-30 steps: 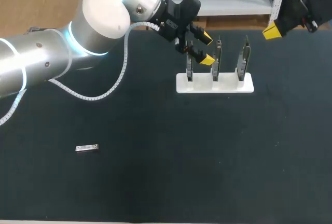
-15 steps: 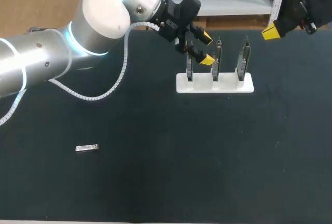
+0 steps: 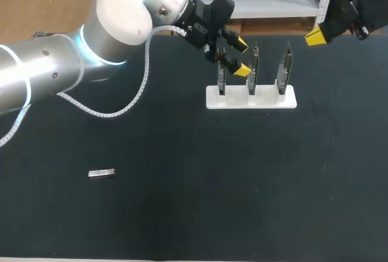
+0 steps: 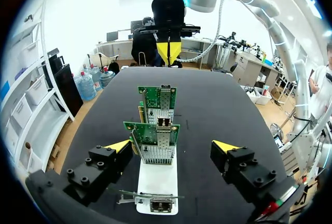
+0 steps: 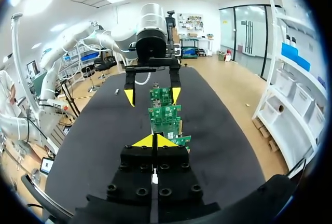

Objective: Pick up the optical module with the left hand, and insert it into the network port with the right hand.

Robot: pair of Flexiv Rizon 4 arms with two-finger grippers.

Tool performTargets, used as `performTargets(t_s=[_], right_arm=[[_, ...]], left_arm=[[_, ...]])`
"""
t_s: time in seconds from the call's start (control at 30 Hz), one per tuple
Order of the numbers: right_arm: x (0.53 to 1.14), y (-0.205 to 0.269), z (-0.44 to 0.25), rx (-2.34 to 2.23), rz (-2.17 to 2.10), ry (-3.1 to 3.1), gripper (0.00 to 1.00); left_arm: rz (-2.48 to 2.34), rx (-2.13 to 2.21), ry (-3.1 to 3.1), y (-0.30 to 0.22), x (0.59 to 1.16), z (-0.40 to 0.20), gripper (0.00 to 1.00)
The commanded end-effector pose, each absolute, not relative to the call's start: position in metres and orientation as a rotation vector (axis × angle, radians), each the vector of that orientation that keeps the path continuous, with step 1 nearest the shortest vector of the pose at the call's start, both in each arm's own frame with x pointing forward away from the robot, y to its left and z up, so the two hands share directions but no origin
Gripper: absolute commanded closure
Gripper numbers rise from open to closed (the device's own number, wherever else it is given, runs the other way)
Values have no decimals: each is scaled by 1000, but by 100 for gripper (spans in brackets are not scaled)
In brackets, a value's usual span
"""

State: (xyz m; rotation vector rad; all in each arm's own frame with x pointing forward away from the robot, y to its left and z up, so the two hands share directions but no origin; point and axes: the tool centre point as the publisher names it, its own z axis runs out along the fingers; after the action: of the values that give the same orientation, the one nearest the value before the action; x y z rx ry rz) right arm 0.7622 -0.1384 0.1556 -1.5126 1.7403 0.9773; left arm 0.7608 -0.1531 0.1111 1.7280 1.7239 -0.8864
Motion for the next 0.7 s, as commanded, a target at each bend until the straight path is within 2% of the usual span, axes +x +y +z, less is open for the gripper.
performTargets(t_s=[0.03,0.7], right_arm=[[762,-138,155,-1511,974,1741,0],[762,-138,155,-1511,974,1741,0]], left_arm=[[-887,1731,1725,-153,762,111,0],[-889,1730,1710,-152,762,116,0]])
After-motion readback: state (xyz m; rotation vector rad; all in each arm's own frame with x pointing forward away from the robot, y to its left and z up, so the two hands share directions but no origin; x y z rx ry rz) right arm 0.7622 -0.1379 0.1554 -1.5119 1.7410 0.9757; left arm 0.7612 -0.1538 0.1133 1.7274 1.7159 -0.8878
